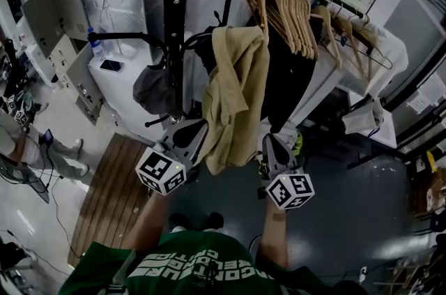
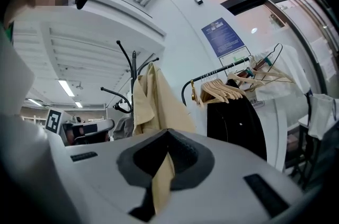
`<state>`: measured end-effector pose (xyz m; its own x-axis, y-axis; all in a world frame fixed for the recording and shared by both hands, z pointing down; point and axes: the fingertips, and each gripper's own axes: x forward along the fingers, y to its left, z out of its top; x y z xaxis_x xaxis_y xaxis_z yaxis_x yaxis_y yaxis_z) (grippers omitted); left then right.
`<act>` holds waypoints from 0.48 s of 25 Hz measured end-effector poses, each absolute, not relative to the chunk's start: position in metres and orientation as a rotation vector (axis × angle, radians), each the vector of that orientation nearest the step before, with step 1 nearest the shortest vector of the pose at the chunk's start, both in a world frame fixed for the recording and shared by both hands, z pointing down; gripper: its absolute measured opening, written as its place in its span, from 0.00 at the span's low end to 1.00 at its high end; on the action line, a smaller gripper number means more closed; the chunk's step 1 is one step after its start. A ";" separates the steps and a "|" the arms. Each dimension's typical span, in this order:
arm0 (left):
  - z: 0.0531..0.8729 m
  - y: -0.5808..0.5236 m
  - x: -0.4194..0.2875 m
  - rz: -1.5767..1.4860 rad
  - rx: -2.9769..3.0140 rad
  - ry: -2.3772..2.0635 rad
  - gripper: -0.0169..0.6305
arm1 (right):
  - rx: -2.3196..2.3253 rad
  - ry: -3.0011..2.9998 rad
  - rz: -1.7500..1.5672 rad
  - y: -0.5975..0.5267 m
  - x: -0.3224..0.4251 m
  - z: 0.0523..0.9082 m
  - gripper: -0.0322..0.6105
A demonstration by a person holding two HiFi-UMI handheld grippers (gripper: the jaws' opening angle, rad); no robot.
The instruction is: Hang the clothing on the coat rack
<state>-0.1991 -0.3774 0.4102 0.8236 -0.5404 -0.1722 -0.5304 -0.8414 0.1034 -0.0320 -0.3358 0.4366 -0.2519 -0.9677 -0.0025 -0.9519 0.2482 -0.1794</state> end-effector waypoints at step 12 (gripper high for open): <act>0.412 -0.380 -0.200 -0.288 2.936 -0.868 0.03 | -1.852 2.420 -0.225 -0.341 -0.038 0.443 0.06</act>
